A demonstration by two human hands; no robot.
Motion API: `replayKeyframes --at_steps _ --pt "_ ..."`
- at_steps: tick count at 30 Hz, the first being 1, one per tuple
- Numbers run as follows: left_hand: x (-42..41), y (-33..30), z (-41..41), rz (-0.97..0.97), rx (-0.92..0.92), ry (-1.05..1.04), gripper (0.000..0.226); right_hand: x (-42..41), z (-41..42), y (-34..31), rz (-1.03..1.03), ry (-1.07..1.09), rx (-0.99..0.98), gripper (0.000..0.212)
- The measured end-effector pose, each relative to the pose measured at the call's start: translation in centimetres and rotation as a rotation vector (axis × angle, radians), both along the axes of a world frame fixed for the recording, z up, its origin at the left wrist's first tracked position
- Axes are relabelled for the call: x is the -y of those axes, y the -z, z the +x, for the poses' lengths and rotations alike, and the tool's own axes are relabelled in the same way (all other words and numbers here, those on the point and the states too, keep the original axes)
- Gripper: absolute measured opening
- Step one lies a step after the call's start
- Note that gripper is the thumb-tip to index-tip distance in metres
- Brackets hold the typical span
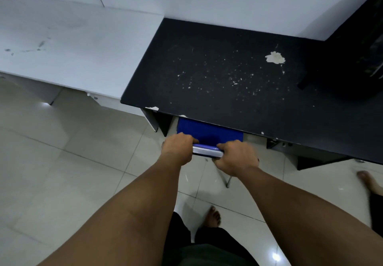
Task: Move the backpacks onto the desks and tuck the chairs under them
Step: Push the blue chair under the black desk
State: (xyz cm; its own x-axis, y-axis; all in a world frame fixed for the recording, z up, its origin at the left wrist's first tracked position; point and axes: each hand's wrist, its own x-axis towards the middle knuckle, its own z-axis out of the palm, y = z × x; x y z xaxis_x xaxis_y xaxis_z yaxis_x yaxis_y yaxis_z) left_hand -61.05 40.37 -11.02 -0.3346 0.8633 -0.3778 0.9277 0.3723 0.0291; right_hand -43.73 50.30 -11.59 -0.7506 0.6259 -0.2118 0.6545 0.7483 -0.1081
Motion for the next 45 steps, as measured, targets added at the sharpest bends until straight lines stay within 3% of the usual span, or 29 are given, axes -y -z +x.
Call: replayKeyframes --at_steps 17,29,45 --pt "-4.0 -1.2 -11.8 -0.001 -0.061 0.115 0.045 -0.3 -10.6 -0.7 -0.148 0.128 -0.085 0.026" --pt "-4.8 0.0 -7.9 0.140 -0.066 0.111 0.043 -3.5 -7.6 -1.6 -0.027 0.082 0.029 0.029" --pt "-5.7 -0.1 -6.8 0.057 -0.033 0.049 0.036 -4.4 -6.9 -2.2 -0.084 0.087 0.049 0.029"
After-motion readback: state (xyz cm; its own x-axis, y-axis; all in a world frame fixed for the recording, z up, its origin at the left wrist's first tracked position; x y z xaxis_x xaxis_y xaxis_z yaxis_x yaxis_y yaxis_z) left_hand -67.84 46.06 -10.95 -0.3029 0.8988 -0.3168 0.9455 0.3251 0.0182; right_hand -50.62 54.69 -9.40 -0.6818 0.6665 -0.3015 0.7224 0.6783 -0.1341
